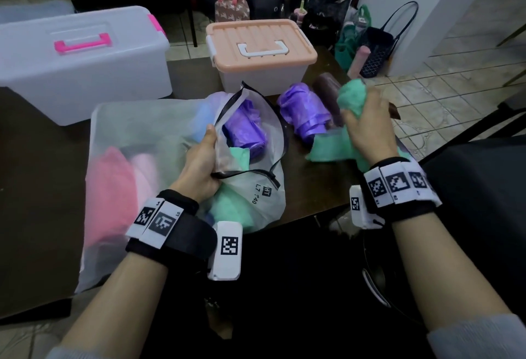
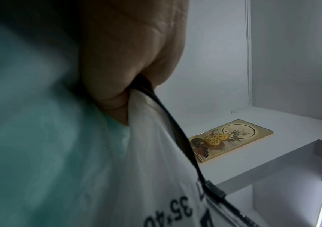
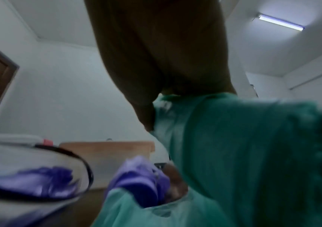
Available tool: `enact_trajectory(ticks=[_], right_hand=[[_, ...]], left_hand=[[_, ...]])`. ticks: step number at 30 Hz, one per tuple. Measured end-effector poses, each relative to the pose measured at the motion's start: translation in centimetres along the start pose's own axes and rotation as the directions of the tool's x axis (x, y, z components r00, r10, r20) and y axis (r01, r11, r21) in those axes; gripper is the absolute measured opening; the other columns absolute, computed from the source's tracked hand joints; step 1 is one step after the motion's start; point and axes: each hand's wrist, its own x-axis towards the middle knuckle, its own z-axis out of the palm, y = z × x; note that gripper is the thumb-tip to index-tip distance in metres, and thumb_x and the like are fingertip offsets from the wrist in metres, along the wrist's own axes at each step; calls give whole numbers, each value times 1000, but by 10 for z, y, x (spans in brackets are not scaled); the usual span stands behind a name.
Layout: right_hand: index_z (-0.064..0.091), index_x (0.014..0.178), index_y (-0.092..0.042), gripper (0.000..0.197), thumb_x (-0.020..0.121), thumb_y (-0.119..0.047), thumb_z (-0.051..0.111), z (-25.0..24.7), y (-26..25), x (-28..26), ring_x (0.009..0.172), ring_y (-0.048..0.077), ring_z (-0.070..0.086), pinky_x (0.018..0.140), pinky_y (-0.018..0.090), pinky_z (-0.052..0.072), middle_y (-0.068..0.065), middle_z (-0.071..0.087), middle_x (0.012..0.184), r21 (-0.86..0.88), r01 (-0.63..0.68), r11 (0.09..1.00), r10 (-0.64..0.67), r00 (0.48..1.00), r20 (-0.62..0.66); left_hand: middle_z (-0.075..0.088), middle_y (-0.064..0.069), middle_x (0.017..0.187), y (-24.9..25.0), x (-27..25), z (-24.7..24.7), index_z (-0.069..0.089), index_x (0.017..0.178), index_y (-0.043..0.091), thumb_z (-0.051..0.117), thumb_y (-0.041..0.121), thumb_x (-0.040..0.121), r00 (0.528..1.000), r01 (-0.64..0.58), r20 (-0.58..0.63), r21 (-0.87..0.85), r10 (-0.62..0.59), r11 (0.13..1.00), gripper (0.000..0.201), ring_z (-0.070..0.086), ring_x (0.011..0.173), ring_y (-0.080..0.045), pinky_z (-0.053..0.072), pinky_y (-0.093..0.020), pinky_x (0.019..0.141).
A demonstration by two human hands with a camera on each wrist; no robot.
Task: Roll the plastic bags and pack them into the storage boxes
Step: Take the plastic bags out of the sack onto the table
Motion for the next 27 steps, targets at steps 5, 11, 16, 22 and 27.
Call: enact_trajectory(ticks=[5,11,16,22,27], right_hand=[[26,140,-10,56,94,-27,52,22,14,-16,122,40,41,96,52,36,22,36,135,-282,-147,948,190,973,129],[14,148,-15,69,94,-28,54,44,18,-22,124,37,39,96,48,36,21,38,135,-261,-154,953,188,976,113],[33,140,-14,53,94,-37,49,40,22,-36,137,35,19,107,51,20,16,26,148,-488,3,873,33,997,67],[4,151,-22,58,100,-24,33,42,23,-35,144,38,-3,113,55,3,16,3,156,-315,-116,942,225,914,337],[36,139,-6,43,97,-13,41,34,-32,-27,136,32,25,112,36,17,18,30,147,-95,132,987,-125,990,72]], left_hand=[[67,-1,83,0,-1,0,58,102,15,53,46,91,1000,-6,-4,25,6,1000,34,68,56,-13,57,-30,61],[65,0,80,-1,0,-1,58,98,15,54,48,90,1000,-17,-2,47,17,999,34,66,55,-12,57,-29,61],[64,-2,83,-2,-3,1,58,96,15,53,48,91,1000,-27,-12,59,28,998,33,64,66,-16,54,-36,76],[62,2,68,0,-5,2,58,93,14,51,48,92,999,-32,-15,57,33,998,34,62,49,-10,54,-26,58],[58,4,55,0,-10,3,55,83,14,49,46,93,998,-53,-40,60,55,997,34,55,35,-5,43,-14,38]])
